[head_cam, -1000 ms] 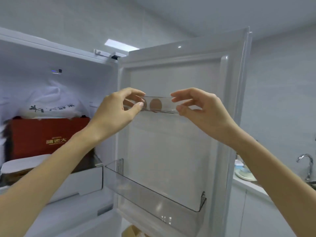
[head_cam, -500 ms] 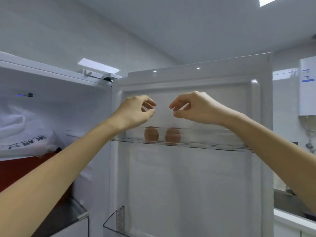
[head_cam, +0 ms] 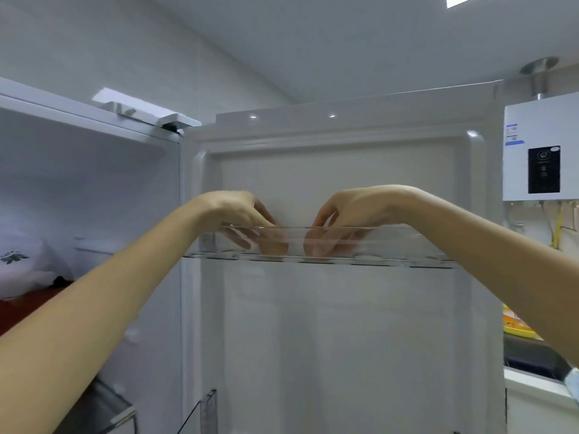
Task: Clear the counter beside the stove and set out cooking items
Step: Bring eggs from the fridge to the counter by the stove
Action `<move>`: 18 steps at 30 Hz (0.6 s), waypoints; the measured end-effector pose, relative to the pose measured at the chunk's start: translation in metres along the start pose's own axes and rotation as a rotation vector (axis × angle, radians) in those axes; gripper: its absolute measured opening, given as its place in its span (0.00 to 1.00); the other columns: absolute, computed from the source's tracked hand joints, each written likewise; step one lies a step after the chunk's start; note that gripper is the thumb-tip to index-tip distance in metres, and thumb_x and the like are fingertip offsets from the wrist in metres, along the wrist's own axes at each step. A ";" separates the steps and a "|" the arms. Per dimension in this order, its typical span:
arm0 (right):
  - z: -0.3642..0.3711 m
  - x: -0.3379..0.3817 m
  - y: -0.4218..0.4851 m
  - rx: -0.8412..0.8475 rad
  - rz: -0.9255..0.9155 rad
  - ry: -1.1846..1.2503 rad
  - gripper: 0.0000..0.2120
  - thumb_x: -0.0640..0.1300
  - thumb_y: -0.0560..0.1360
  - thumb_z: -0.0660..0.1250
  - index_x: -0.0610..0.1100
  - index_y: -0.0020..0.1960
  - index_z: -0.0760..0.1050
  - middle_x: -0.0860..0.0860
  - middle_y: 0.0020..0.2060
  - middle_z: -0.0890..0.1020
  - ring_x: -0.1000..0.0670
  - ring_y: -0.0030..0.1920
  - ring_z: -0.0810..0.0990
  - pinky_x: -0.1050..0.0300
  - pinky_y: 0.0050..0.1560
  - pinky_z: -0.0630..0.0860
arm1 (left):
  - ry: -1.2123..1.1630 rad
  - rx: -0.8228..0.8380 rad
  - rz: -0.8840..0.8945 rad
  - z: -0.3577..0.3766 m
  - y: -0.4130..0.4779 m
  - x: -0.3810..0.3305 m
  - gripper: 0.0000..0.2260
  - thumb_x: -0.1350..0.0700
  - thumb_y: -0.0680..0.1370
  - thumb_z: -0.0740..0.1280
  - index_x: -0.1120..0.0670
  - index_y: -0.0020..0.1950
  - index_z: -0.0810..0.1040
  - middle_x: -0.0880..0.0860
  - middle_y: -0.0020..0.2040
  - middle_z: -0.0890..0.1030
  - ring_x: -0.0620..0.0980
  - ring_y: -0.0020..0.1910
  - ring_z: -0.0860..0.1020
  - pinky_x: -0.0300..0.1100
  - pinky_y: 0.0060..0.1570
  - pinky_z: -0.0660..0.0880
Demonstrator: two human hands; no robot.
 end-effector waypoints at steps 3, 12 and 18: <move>0.002 -0.001 0.000 -0.029 0.002 0.002 0.18 0.50 0.63 0.79 0.44 0.50 0.84 0.44 0.48 0.85 0.43 0.49 0.84 0.47 0.56 0.80 | 0.044 0.100 -0.027 0.002 0.001 -0.002 0.13 0.51 0.69 0.77 0.53 0.52 0.83 0.49 0.43 0.86 0.44 0.41 0.82 0.37 0.42 0.78; 0.001 -0.006 0.001 -0.122 -0.004 0.090 0.14 0.47 0.66 0.78 0.41 0.48 0.84 0.43 0.46 0.86 0.43 0.49 0.84 0.48 0.56 0.80 | -0.050 0.083 -0.021 0.003 -0.007 -0.001 0.19 0.50 0.63 0.80 0.56 0.50 0.84 0.51 0.45 0.86 0.46 0.43 0.84 0.35 0.48 0.79; -0.021 -0.008 -0.009 -0.427 -0.030 0.170 0.16 0.44 0.64 0.79 0.40 0.50 0.82 0.45 0.44 0.85 0.51 0.37 0.83 0.61 0.41 0.81 | -0.095 -0.136 0.128 -0.003 -0.017 -0.009 0.17 0.48 0.65 0.79 0.55 0.48 0.83 0.50 0.44 0.86 0.45 0.45 0.84 0.38 0.52 0.79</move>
Point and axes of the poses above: each hand's wrist, its own y-axis towards the middle knuckle, its own z-axis out of the palm, x = y × z, the point moved 5 cm from there along y, towards the middle knuckle
